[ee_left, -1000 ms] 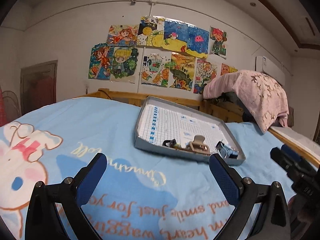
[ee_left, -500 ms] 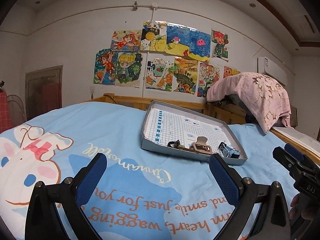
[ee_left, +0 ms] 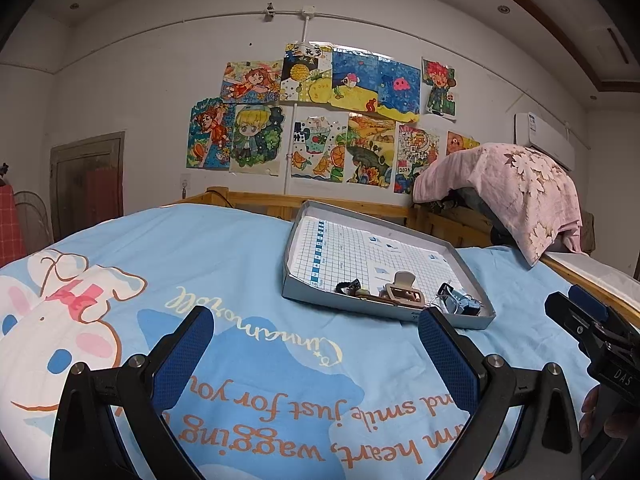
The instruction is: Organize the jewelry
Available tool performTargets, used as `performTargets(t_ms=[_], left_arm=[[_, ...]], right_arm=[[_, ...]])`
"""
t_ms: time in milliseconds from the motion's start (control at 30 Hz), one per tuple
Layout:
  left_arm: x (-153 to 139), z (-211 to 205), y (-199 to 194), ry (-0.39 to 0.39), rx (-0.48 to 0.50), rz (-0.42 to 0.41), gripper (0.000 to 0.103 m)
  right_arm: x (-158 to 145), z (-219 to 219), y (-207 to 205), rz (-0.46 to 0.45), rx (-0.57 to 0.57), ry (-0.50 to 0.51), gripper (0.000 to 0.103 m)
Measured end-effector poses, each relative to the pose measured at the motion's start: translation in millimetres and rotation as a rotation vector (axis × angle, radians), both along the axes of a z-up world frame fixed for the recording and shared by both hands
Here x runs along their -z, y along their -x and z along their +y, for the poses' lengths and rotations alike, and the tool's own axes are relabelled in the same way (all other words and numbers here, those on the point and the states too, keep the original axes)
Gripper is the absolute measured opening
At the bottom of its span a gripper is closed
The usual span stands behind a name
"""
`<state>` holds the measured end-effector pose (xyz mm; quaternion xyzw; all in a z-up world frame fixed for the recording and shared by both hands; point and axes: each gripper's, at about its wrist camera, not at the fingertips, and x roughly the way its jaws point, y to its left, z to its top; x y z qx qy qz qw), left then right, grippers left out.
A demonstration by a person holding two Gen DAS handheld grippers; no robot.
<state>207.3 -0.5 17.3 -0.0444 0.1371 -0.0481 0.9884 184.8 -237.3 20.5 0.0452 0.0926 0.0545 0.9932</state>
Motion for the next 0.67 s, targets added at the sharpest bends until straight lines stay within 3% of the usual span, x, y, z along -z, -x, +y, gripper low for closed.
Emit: performTargets(t_ms=[667], left_arm=[[4.0,-2.8,-1.6,-0.023,-0.012,0.007,0.103]], right_arm=[[6.0,1.2,-1.6,0.014,-0.008,-0.007,0.094]])
